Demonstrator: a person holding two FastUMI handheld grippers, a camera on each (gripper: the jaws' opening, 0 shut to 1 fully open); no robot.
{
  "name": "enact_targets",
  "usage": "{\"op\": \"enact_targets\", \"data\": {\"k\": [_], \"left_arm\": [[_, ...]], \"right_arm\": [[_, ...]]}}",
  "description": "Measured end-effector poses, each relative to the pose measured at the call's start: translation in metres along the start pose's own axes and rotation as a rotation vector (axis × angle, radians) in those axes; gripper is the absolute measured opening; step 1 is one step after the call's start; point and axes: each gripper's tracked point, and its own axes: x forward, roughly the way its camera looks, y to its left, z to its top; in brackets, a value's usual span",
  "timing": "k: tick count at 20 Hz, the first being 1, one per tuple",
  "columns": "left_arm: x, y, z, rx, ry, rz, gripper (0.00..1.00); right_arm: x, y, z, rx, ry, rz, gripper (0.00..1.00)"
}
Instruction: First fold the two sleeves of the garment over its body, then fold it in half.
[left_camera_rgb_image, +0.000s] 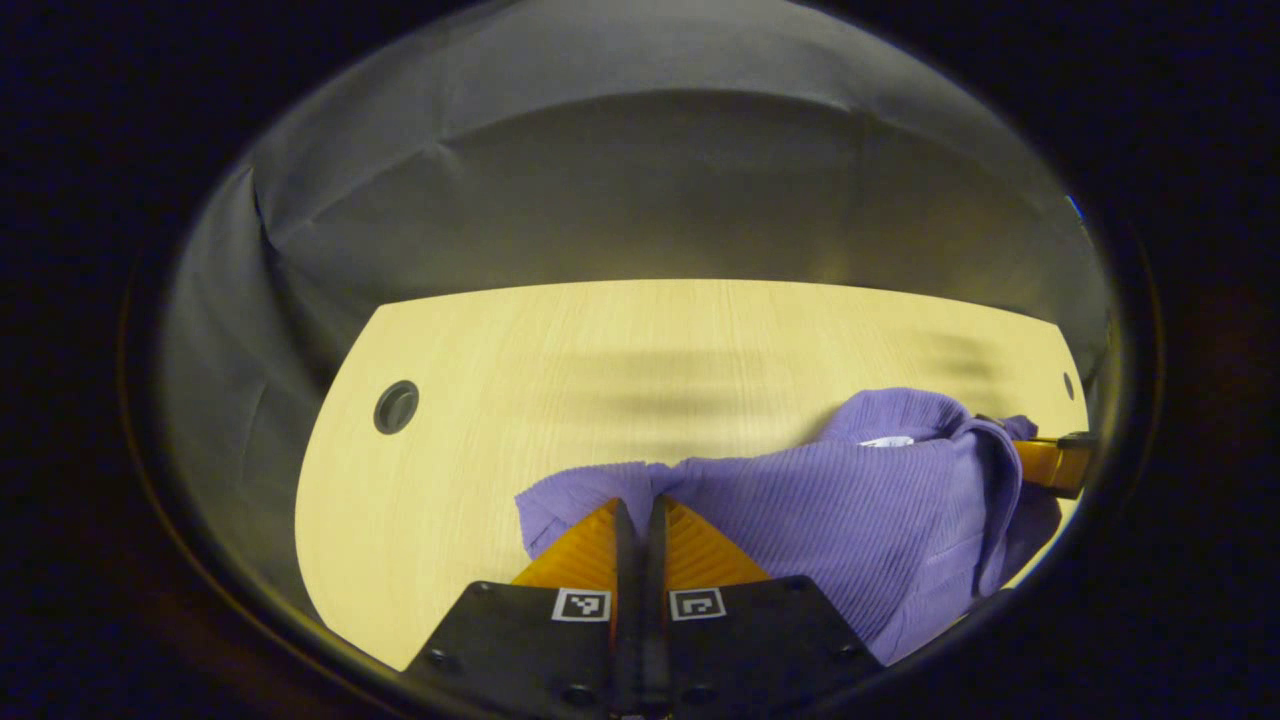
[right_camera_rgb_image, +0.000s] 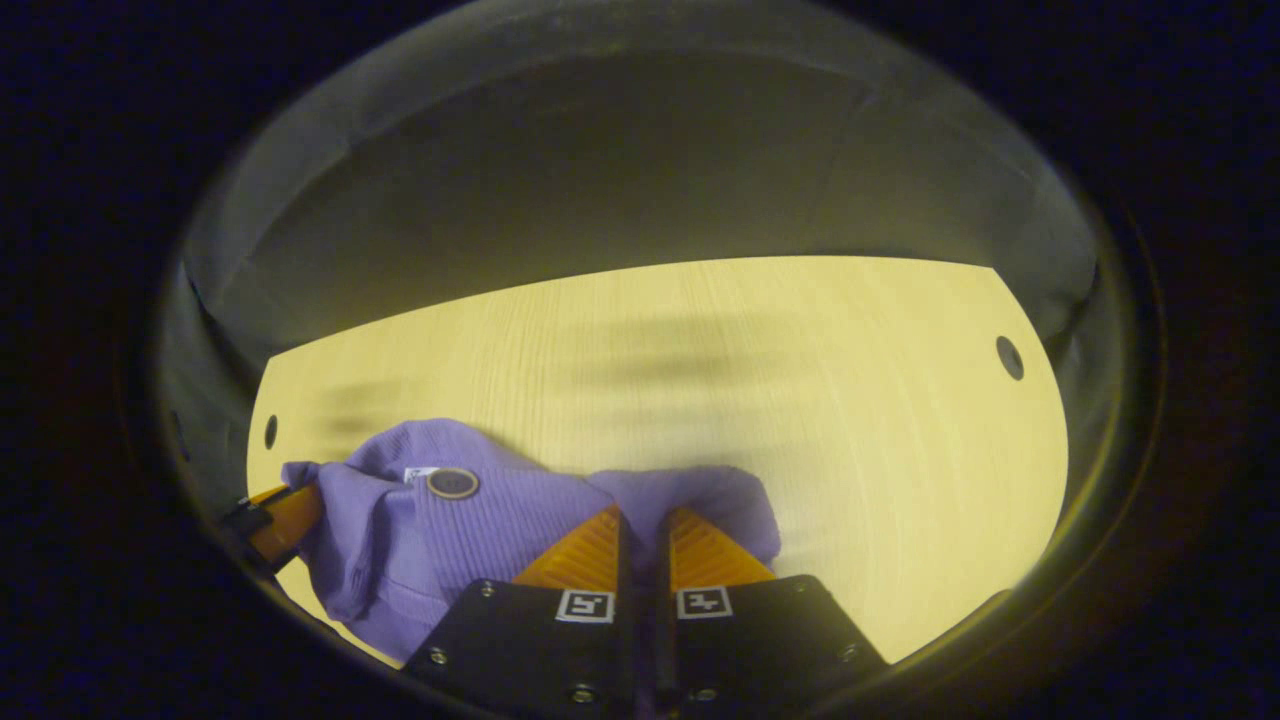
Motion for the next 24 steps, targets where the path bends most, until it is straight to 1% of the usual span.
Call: {"op": "enact_targets", "data": {"k": [1,2,3,4,5,7,9,10,11,12,13,14,15,16,17,18,19,20,21,22,23,24], "left_arm": [[0.0,0.0,-0.001,0.0,0.0,0.001,0.07],[0.0,0.0,-0.002,0.001,0.001,-0.001,0.1],[0.001,-0.001,-0.001,-0.003,0.0,-0.012,0.14],[0.002,0.003,-0.001,0.012,0.005,-0.001,0.17],[0.002,0.005,-0.003,0.02,0.011,0.006,0.31],[0.001,0.004,-0.002,0.033,0.011,0.014,0.39],[-0.001,0.012,-0.004,0.061,0.025,0.044,0.58],[-0.003,0.013,-0.002,0.063,0.026,0.042,0.67],[-0.008,0.012,0.001,0.055,0.019,0.037,0.76],[-0.013,0.012,0.004,0.042,0.005,0.03,0.76],[-0.019,0.009,0.009,0.021,-0.014,0.019,0.78],[-0.027,0.006,0.012,-0.004,-0.041,0.005,0.85],[-0.036,0.003,0.02,-0.031,-0.073,-0.017,0.99],[-0.046,0.002,0.028,-0.046,-0.102,-0.03,1.0],[-0.055,0.001,0.035,-0.053,-0.133,-0.036,0.96],[-0.064,-0.005,0.043,-0.056,-0.17,-0.049,1.0],[-0.077,-0.009,0.05,-0.054,-0.209,-0.062,0.91],[-0.092,-0.014,0.059,-0.048,-0.25,-0.074,0.94],[-0.107,-0.016,0.068,-0.043,-0.293,-0.079,0.97],[-0.124,-0.021,0.076,-0.04,-0.337,-0.091,1.0],[-0.142,-0.025,0.083,-0.04,-0.377,-0.105,1.0],[-0.161,-0.027,0.09,-0.039,-0.414,-0.114,0.96]], "right_arm": [[-0.001,-0.004,0.0,-0.017,-0.01,-0.015,0.13],[0.0,-0.003,0.0,-0.017,-0.008,-0.002,0.16],[-0.001,-0.002,0.0,-0.014,-0.008,0.003,0.27],[-0.002,-0.002,0.0,-0.003,-0.003,0.008,0.28],[-0.002,-0.001,0.0,0.008,-0.002,0.016,0.28],[-0.003,-0.001,0.003,0.022,-0.004,0.025,0.36],[-0.008,-0.001,0.004,0.017,-0.011,0.028,0.43],[-0.012,0.0,0.007,0.015,-0.022,0.031,0.43],[-0.018,0.001,0.011,0.009,-0.044,0.031,0.6],[-0.025,0.001,0.016,0.001,-0.069,0.032,0.77],[-0.03,0.001,0.022,-0.008,-0.103,0.033,0.81],[-0.037,0.001,0.029,-0.02,-0.145,0.033,0.81],[-0.045,-0.001,0.035,-0.033,-0.184,0.024,0.83],[-0.056,-0.002,0.039,-0.042,-0.22,0.018,0.82],[-0.066,-0.001,0.043,-0.047,-0.255,0.019,0.83],[-0.078,0.0,0.049,-0.046,-0.293,0.028,0.83],[-0.088,0.002,0.053,-0.044,-0.33,0.037,0.83],[-0.102,0.002,0.058,-0.042,-0.37,0.041,0.79],[-0.119,0.002,0.062,-0.044,-0.409,0.045,0.82],[-0.136,0.002,0.067,-0.047,-0.448,0.05,0.79],[-0.154,0.006,0.071,-0.052,-0.487,0.054,0.83],[-0.172,0.009,0.075,-0.057,-0.525,0.06,0.82]]}}
